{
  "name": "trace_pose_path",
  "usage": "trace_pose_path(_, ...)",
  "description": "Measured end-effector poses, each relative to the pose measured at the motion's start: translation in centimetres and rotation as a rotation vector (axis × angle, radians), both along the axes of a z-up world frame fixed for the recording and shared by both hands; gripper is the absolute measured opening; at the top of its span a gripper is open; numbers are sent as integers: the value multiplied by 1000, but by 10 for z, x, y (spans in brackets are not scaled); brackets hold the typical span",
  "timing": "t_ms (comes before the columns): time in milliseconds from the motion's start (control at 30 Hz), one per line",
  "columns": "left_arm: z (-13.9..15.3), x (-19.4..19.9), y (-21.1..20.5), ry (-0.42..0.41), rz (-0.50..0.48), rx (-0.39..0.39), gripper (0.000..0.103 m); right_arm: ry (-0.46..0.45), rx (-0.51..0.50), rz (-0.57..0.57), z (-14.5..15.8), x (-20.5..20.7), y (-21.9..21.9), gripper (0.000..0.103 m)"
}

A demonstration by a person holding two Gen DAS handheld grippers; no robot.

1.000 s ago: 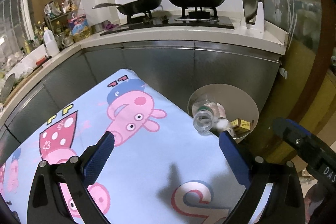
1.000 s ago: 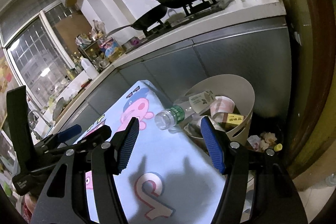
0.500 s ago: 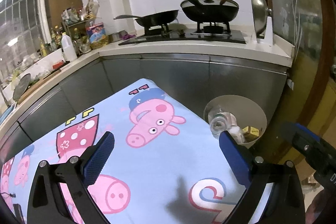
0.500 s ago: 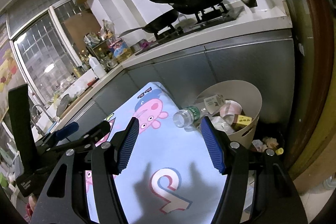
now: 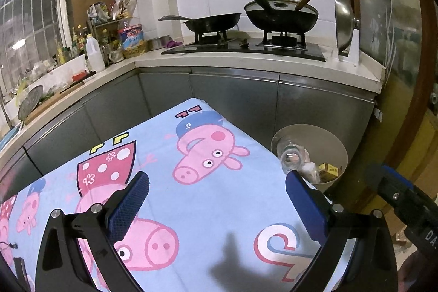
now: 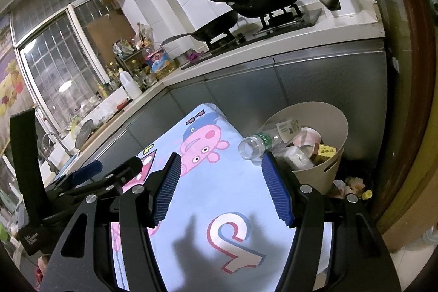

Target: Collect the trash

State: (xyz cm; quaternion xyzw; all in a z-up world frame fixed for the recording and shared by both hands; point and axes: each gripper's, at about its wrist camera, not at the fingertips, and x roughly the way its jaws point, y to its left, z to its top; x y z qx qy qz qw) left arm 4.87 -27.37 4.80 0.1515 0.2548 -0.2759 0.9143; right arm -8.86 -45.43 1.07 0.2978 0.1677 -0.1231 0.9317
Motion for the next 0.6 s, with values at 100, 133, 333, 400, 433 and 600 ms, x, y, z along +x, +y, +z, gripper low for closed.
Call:
trace_pose_path(100, 0, 0, 1, -2, -3, 3, 99, 4, -3, 3, 1, 2, 7, 61)
trace_pose_path(133, 0, 0, 1, 0, -2, 3, 99, 5, -2, 4, 1, 2, 10, 61)
trace_pose_path(333, 1, -1, 5, -1, -2, 0, 99, 5, -5, 3, 3, 3, 13, 61)
trace_pose_path(400, 0, -1, 5, -2, -2, 0, 99, 5, -3, 3, 3, 3, 14, 61)
trace_pose_path(433, 0, -1, 5, -3, -3, 1, 99, 5, -2, 4, 3, 3, 13, 61)
trace_pose_path(600, 1, -3, 8, -3, -8, 0, 99, 4, -3, 4, 4, 3, 14, 61)
